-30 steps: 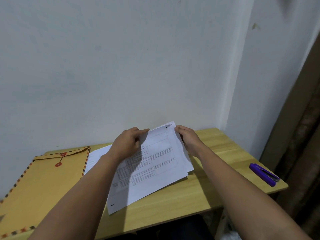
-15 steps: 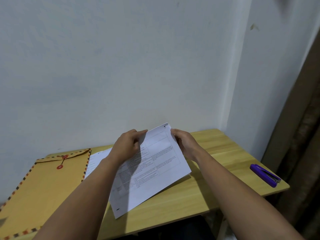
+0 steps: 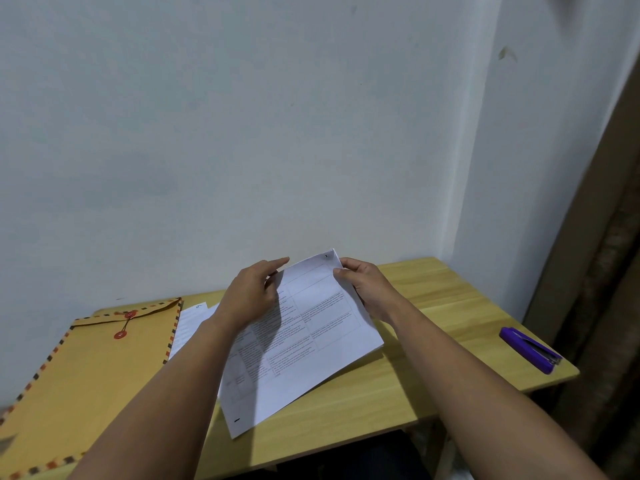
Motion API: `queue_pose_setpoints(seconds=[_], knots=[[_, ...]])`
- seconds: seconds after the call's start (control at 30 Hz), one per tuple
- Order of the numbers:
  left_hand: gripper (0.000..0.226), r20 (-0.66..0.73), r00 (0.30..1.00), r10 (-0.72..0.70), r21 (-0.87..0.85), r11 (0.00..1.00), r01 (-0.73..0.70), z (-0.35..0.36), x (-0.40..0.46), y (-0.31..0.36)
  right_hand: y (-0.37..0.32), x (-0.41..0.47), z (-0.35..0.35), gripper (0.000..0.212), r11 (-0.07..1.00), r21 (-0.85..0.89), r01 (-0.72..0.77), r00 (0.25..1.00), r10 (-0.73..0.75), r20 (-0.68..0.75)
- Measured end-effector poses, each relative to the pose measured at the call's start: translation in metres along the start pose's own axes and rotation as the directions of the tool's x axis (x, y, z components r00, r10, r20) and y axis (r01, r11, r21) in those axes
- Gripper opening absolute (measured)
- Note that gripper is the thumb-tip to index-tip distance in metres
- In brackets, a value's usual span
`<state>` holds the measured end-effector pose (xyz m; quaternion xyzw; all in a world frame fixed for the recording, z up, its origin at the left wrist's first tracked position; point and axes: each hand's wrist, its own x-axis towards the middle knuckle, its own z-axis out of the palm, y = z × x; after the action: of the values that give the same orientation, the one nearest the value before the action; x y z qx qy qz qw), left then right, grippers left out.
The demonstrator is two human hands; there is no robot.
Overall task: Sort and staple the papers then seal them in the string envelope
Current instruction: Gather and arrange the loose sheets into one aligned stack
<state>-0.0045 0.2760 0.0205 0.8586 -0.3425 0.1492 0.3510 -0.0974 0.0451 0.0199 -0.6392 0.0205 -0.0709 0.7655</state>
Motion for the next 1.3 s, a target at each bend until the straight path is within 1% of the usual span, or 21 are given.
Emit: queue_pose_setpoints(seconds=[0.17,0.33,0.4,0.5,0.57,0.67,0.8,0.87,0.9,0.97,1.07,1.17,1.3], knots=[[0.043,0.008,1.0,-0.001,0.021,1.0,0.0,-0.001,0.001,0.0,-0.001,0.0,0.0,0.024,1.0,0.013,-0.002,1.0,0.001,0.005],[0.046,-0.015,1.0,-0.024,0.002,1.0,0.024,-0.002,-0.001,0.002,0.001,0.001,-0.004,0.025,1.0,0.022,-0.005,1.0,0.004,0.01],[0.048,-0.017,0.999,-0.033,0.021,0.999,0.033,-0.003,-0.002,0.0,0.002,0.003,-0.007,0.025,1.0,0.018,-0.008,1.0,0.008,0.013],[0.048,0.049,0.994,-0.102,0.01,0.995,0.102,-0.006,-0.002,0.0,0.004,0.006,-0.012,0.025,1.0,0.018,-0.013,1.0,0.013,0.006],[0.042,0.096,0.985,-0.141,-0.017,0.99,0.143,-0.008,-0.002,0.002,0.003,0.006,-0.014,0.025,1.0,0.022,-0.009,1.0,0.009,0.012],[0.019,0.092,0.987,-0.132,-0.037,0.99,0.136,-0.007,-0.001,0.004,0.002,0.004,-0.017,0.024,1.0,0.013,0.002,1.0,-0.002,0.003],[0.014,0.094,0.987,-0.131,-0.047,0.99,0.136,-0.006,0.001,0.01,0.002,0.0,-0.019,0.022,1.0,-0.013,0.017,1.0,-0.017,-0.018],[0.012,0.094,0.989,-0.117,-0.024,0.992,0.12,-0.006,0.003,0.011,0.006,0.003,-0.019,0.018,0.993,-0.099,0.056,0.996,-0.063,-0.065],[0.011,0.093,0.99,-0.108,-0.011,0.994,0.11,-0.006,0.003,0.011,0.008,0.005,-0.019,0.016,0.984,-0.151,0.093,0.988,-0.11,-0.106],[0.011,0.087,0.993,-0.085,0.009,0.996,0.084,-0.005,0.005,0.013,0.012,0.01,-0.017,0.019,0.967,-0.193,0.165,0.958,-0.203,-0.2],[0.015,0.085,0.995,-0.046,0.03,0.999,0.044,-0.006,0.007,0.014,0.013,0.014,-0.014,0.018,0.959,-0.18,0.219,0.925,-0.262,-0.274],[0.026,0.065,0.998,0.005,0.05,0.999,-0.009,-0.008,0.01,0.014,0.013,0.014,-0.012,0.017,0.959,-0.167,0.228,0.918,-0.269,-0.291],[0.034,0.029,0.996,0.086,0.146,0.985,-0.089,-0.014,0.016,0.017,0.011,0.015,-0.009,0.017,0.959,-0.142,0.246,0.913,-0.278,-0.298]])
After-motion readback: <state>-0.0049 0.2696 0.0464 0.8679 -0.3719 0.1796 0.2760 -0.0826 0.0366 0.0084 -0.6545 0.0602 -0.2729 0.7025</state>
